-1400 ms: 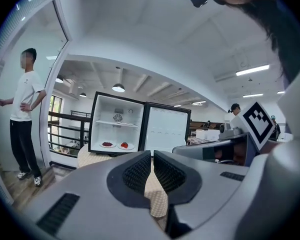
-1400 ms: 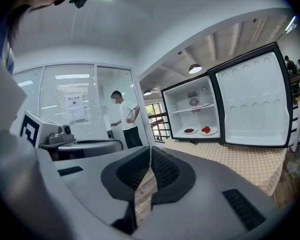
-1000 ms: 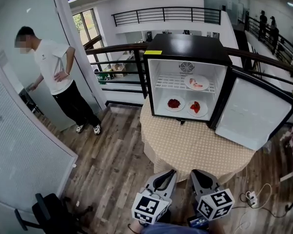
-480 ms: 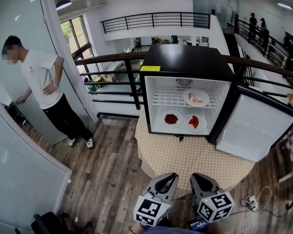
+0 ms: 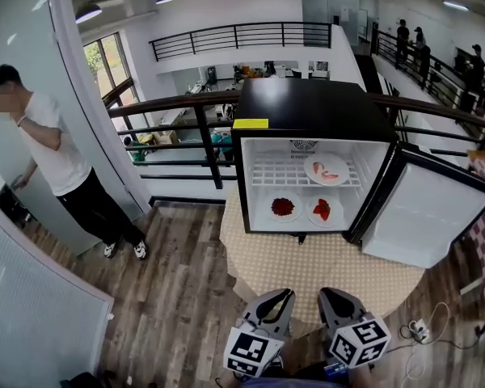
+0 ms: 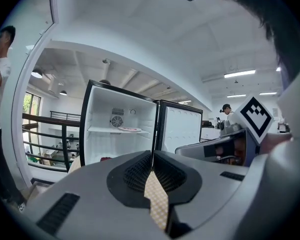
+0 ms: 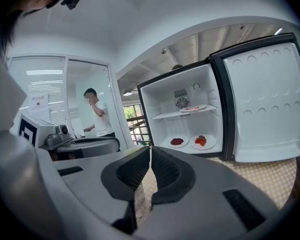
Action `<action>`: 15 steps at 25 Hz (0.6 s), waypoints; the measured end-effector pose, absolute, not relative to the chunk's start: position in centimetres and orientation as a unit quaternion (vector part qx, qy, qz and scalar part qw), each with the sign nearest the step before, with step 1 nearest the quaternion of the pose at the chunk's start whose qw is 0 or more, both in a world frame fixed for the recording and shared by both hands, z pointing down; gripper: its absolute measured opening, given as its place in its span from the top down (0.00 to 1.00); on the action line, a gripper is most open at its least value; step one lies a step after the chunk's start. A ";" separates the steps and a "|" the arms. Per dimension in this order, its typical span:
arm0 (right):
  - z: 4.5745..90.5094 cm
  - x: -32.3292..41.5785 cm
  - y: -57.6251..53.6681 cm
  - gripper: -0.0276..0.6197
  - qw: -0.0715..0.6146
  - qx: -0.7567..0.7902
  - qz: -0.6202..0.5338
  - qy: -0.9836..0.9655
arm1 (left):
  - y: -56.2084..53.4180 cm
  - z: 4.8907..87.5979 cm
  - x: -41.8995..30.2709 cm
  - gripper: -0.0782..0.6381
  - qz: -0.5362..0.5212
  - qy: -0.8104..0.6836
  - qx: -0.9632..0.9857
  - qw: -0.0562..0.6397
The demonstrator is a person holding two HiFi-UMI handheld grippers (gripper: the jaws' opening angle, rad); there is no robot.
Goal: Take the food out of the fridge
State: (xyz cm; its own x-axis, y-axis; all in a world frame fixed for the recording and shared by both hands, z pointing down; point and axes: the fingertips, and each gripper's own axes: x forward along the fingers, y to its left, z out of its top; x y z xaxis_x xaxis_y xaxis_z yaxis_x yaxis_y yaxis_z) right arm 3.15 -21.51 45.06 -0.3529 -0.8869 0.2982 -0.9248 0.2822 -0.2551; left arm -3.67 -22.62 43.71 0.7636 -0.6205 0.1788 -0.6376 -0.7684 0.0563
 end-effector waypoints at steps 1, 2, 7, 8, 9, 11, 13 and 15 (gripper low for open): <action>45.2 3.1 -21.6 0.92 0.051 0.568 0.195 -0.798 | -22.8 43.9 -3.8 0.85 0.075 -0.334 0.938 0.060; 45.4 3.1 -21.6 0.92 0.053 0.569 0.195 -0.797 | -22.9 44.0 -3.9 0.85 0.075 -0.332 0.938 0.063; 45.6 3.4 -21.4 0.92 0.059 0.576 0.199 -0.790 | -22.8 44.3 -3.7 0.85 0.072 -0.323 0.941 0.075; 45.5 3.5 -21.5 0.92 0.058 0.578 0.200 -0.789 | -22.7 44.4 -3.7 0.85 0.072 -0.322 0.941 0.076; 45.4 3.5 -21.6 0.92 0.058 0.579 0.201 -0.788 | -22.6 44.4 -3.6 0.85 0.071 -0.320 0.942 0.077; 45.7 3.6 -21.7 0.92 0.057 0.579 0.205 -0.787 | -22.5 44.6 -3.4 0.85 0.072 -0.318 0.942 0.080; 45.9 3.8 -21.8 0.92 0.057 0.581 0.211 -0.784 | -22.6 44.9 -3.2 0.85 0.075 -0.315 0.942 0.083; 46.2 4.1 -21.9 0.92 0.057 0.583 0.217 -0.780 | -22.8 45.1 -2.8 0.85 0.077 -0.312 0.943 0.085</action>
